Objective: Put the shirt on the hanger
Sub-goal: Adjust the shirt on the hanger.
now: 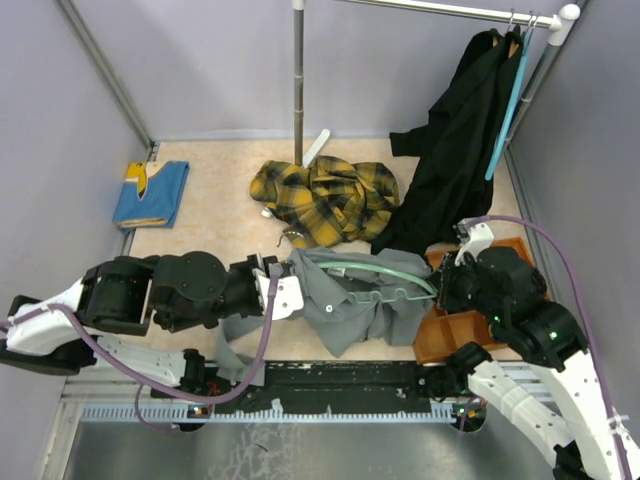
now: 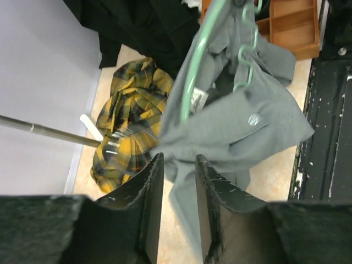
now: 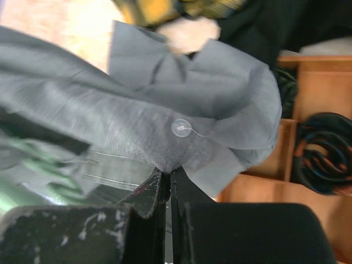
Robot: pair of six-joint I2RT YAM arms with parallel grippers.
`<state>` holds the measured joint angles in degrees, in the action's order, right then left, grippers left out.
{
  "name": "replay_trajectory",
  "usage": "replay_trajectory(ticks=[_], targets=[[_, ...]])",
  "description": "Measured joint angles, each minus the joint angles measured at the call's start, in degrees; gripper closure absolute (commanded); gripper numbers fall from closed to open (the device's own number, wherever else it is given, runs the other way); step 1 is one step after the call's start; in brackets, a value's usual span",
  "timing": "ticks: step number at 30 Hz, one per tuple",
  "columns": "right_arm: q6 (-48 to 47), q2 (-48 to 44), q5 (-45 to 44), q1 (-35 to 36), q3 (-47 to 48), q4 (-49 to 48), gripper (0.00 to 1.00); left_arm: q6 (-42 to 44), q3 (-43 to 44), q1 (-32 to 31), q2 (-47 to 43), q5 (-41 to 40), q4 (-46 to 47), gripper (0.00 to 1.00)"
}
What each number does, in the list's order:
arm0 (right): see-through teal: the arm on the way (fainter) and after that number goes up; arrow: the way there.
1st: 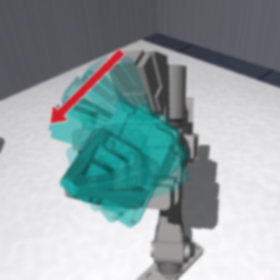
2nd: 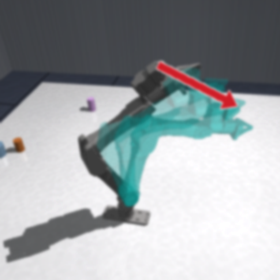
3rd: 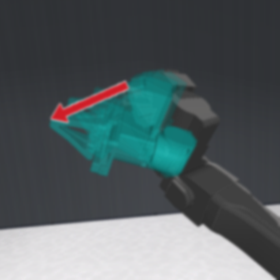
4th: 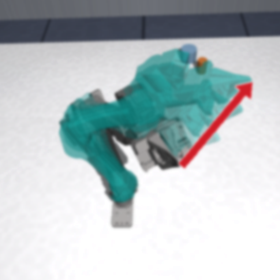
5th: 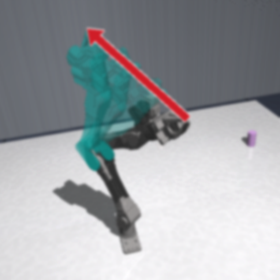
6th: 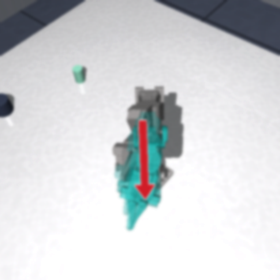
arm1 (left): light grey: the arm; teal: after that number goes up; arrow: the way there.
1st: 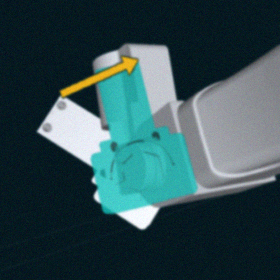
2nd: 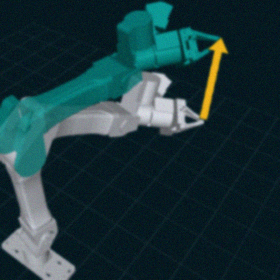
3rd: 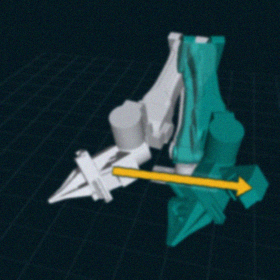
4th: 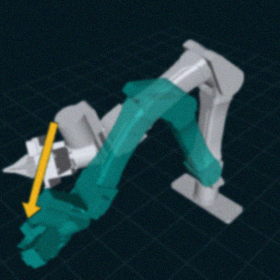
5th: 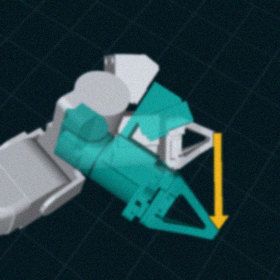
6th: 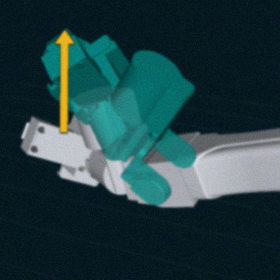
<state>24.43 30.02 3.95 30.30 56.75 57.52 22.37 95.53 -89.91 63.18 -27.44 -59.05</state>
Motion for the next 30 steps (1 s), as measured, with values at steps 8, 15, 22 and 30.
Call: replay_trajectory(ticks=[8, 15, 22, 30], targets=[[-2.84, 3.67, -7.37, -0.22, -3.41, 1.42, 1.0, 0.35, -2.19, -0.11, -2.62, 2.49, 5.46, 0.6], [-3.87, 3.58, -6.38, -0.22, -3.87, -2.16, 1.0, -0.98, -7.19, -0.11, -4.11, 1.36, 10.03, 0.49], [-5.35, 3.04, -3.1, -0.22, -4.74, -4.22, 1.0, -7.63, -23.61, -0.11, -14.67, -5.27, 25.94, 0.28], [-5.68, 3.58, -2.99, -0.22, -4.68, -4.26, 1.0, -15.52, -36.74, 0.28, -16.65, -14.08, 48.65, 0.16]])
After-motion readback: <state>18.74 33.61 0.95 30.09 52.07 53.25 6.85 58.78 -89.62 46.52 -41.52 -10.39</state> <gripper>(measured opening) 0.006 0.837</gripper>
